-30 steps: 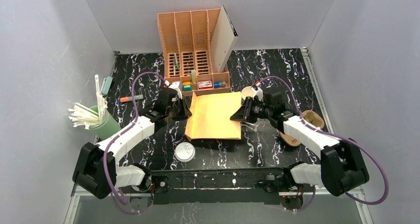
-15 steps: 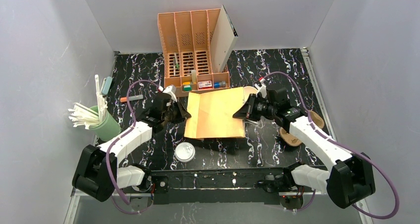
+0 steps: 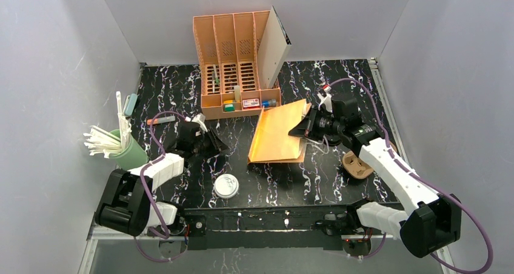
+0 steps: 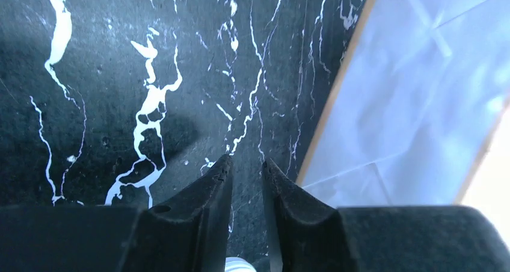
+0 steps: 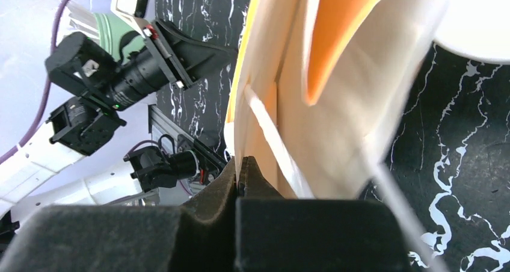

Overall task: Pack the takeout coffee
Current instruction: Open the takeout bag at the center of the board.

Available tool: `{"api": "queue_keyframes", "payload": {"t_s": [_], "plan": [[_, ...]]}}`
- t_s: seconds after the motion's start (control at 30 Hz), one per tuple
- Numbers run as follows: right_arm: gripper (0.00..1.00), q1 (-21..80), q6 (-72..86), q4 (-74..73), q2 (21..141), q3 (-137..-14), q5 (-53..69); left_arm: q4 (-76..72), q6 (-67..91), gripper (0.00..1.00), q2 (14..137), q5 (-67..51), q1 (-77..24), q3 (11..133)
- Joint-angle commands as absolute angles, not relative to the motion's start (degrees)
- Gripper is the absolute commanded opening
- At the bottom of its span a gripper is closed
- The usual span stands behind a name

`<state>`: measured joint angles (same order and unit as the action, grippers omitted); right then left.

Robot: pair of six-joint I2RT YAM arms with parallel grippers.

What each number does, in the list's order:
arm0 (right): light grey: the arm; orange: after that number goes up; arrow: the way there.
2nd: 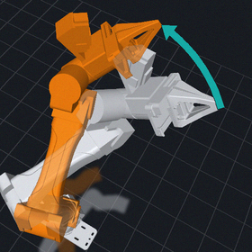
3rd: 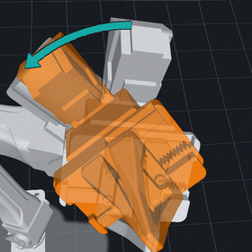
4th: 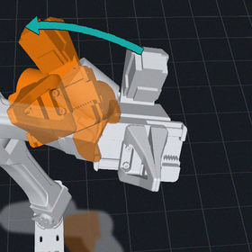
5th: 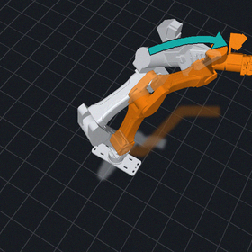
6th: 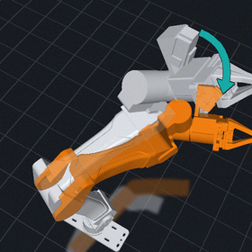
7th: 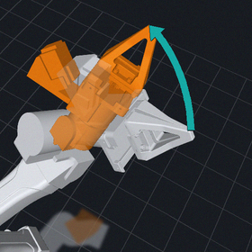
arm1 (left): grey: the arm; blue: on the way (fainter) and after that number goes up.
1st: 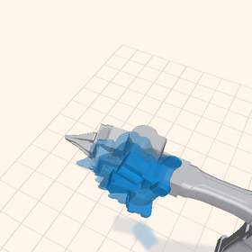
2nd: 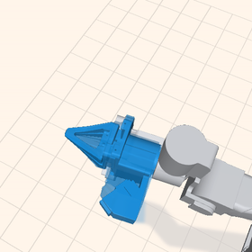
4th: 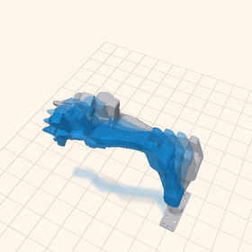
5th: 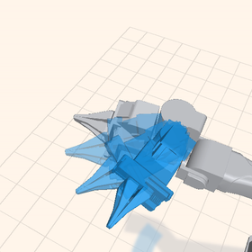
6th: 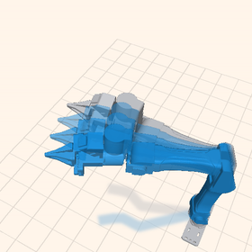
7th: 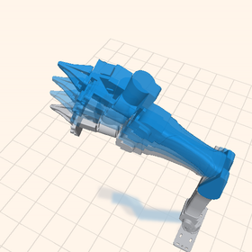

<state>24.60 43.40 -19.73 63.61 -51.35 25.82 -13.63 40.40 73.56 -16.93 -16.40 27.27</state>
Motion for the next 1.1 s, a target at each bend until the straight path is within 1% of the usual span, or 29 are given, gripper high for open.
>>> {"api": "queue_keyframes", "payload": {"t_s": [0.0,0.1,0.2,0.27,0.33,0.4,0.47,0.53,0.6,0.9,0.93,1.07], "plan": [[0.01,24.45,43.74,-19.07,63.37,-55.33,27.14,-16.8,39.61,0.26,73.39,-18.51,-16.27,25.82],[0.01,24.43,43.77,-19.63,63.49,-56.31,26.36,-17.55,39.76,0.37,71.97,-20.29,-16.32,25.56],[0.01,24.48,43.68,-20.73,64.21,-57.17,25.35,-18.07,39.79,0.56,66.81,-20.71,-16.32,24.77],[0.01,24.45,43.76,-21.15,64.73,-57.61,25.4,-18.04,38.91,0.64,62.63,-21.47,-16.35,24.57],[0.01,24.49,43.77,-21.1,65.29,-57.99,26.07,-17.94,38.24,0.71,59.1,-22.6,-16.43,25.01],[0.01,24.49,43.77,-21.09,65.52,-58.22,26.52,-18.17,37.98,0.76,58.12,-24.27,-16.93,25.83],[0.01,24.49,43.77,-21.16,65.54,-58.59,26.64,-18.27,37.59,0.79,59.25,-26.44,-17.68,27.32],[0.01,24.45,43.69,-21.18,65.55,-58.78,26.72,-18.4,37.17,0.86,61.33,-27.1,-18.92,28.93],[0.01,24.48,43.68,-21.29,65.54,-58.8,26.72,-18.83,36.81,0.86,63.31,-26.75,-20.65,30.65],[0.01,24.53,43.77,-21.69,65.65,-59.06,27.36,-16.44,32.72,0.74,71.84,-22.59,-27.02,38.94],[0.01,24.52,43.7,-21.71,65.68,-59.11,27.41,-16.39,32.44,0.71,72.46,-22.61,-27.31,39.63],[0.01,24.54,43.68,-21.67,65.83,-59.07,27.85,-15.93,31.87,0.51,75.68,-22.46,-27.51,42.09]]}}
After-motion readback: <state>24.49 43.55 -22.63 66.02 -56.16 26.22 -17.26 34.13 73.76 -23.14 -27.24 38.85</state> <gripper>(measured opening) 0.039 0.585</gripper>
